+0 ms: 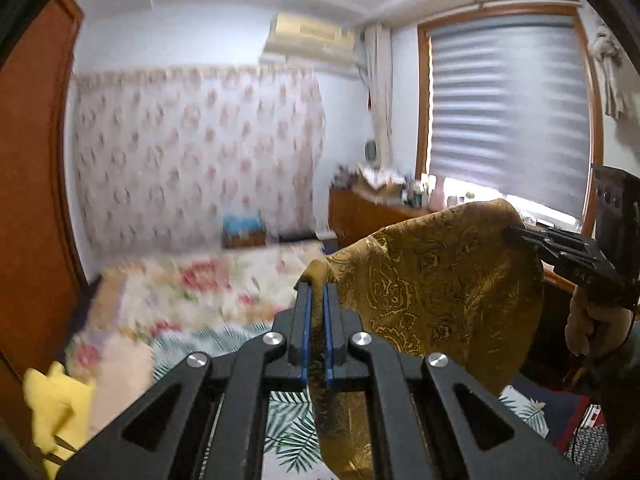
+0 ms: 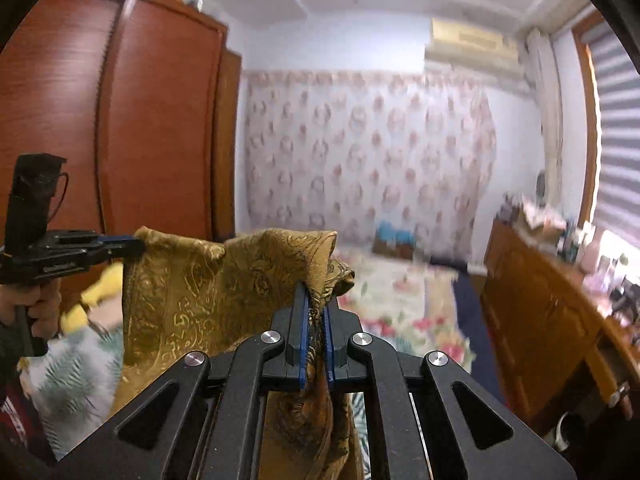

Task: Fold small clothes
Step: 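Lift the shirt up with both grippers, then lay the shirt flat on the bed and open both grippers, then smooth the folded gold shirt flat with both open grippers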

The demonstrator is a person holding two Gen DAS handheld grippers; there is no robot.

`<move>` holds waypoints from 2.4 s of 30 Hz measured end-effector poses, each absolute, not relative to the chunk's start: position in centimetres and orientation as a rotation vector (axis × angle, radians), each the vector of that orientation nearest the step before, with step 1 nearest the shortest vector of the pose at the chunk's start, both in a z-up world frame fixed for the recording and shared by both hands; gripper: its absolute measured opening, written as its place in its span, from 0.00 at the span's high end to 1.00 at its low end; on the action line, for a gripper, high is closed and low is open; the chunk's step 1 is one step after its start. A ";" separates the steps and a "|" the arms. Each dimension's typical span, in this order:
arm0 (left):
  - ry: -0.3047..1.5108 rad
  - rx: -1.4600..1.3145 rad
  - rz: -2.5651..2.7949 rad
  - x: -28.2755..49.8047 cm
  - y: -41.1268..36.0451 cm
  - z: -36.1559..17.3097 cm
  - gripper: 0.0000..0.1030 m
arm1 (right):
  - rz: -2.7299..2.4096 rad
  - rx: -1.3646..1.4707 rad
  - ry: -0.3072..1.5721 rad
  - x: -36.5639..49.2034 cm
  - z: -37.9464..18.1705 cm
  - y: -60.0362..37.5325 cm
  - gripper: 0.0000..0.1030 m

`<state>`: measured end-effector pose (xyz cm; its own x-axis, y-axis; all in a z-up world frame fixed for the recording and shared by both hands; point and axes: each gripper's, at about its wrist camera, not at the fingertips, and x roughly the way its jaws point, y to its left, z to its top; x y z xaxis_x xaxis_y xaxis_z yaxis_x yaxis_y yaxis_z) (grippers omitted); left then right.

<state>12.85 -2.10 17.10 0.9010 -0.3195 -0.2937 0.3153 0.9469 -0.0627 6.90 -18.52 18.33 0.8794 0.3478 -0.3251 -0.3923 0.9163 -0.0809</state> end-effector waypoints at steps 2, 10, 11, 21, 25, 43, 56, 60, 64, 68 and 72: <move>0.266 -0.004 -0.320 10.4 -1.1 19.1 0.98 | 0.393 -0.155 0.269 4.7 20.5 -17.9 0.97; 0.161 0.019 -0.307 3.9 3.0 23.8 0.97 | 0.477 -0.158 0.170 -1.2 26.5 -15.5 0.97; 0.159 0.022 -0.304 3.6 3.3 24.0 0.97 | 0.487 -0.154 0.169 -1.6 26.8 -15.5 0.97; 0.330 0.042 -0.178 12.7 7.2 17.1 0.96 | 0.540 -0.124 0.304 3.1 23.9 -12.7 0.97; 0.528 0.006 -0.144 20.5 8.2 9.7 0.92 | 0.475 -0.097 0.471 11.9 17.8 -11.4 0.85; 0.778 0.018 -0.226 15.2 5.0 -2.5 0.81 | 0.436 -0.186 0.769 13.6 3.4 -10.9 0.45; 0.798 -0.013 -0.223 10.9 3.7 -5.3 0.81 | 0.446 -0.194 0.838 8.0 -2.9 -12.0 0.46; 0.809 -0.037 -0.234 10.2 3.9 -5.9 0.81 | 0.440 -0.165 0.854 7.3 -3.3 -12.9 0.46; 0.815 -0.059 -0.229 9.6 4.2 -6.5 0.80 | 0.431 -0.148 0.861 6.9 -3.5 -13.5 0.46; 0.828 -0.067 -0.221 9.3 4.4 -7.2 0.79 | 0.430 -0.137 0.869 6.6 -3.8 -13.9 0.46; 0.847 -0.066 -0.213 9.5 4.2 -8.1 0.77 | 0.429 -0.132 0.872 6.4 -4.1 -13.8 0.46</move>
